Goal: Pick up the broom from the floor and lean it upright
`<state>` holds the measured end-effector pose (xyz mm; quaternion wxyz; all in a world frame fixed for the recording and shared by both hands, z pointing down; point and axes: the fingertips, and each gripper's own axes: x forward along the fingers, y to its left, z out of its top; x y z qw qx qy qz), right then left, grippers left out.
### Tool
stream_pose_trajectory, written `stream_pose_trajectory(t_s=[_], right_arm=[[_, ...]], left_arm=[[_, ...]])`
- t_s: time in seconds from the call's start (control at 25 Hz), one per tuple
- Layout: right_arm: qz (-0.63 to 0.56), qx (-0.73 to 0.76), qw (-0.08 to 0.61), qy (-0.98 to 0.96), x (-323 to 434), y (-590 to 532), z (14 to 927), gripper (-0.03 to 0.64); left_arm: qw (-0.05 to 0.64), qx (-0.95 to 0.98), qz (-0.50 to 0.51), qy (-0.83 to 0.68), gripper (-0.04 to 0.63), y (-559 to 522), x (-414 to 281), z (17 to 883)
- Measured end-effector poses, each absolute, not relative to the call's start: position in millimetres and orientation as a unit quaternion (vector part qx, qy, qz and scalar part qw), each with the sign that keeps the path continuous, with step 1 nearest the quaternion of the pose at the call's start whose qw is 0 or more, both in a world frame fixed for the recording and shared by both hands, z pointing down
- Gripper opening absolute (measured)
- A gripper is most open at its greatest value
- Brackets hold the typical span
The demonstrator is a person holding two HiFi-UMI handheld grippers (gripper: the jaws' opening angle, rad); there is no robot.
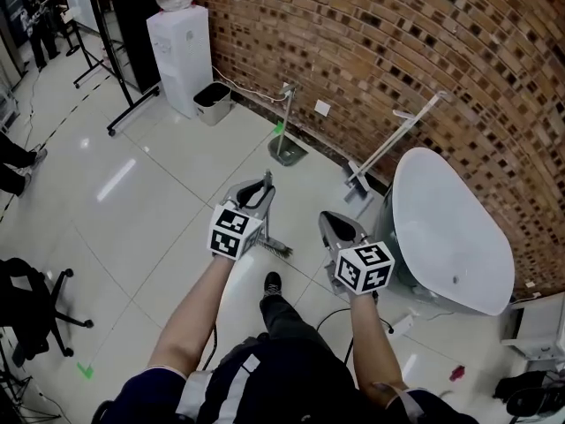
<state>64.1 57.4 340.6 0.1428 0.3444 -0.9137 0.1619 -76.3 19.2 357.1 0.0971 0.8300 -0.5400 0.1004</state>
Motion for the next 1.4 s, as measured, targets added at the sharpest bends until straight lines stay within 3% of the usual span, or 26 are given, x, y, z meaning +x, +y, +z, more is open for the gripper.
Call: stream_pose_trajectory(t_s=[0.56,1.4], right_arm=[[0.199,0.289,0.127,-0.928,-40.3,-123.6,357.3,0.0],[0.201,0.396,0.151,-0.883,-170.0,-354.1,369.6,0.0]], left_arm=[[0.118,0.819,0.146,-0.542,0.087,-127.9,-162.4,372.1],[0.162,0.87,0.211,-0.415,0.087,-384.2,-301.3,459.1]])
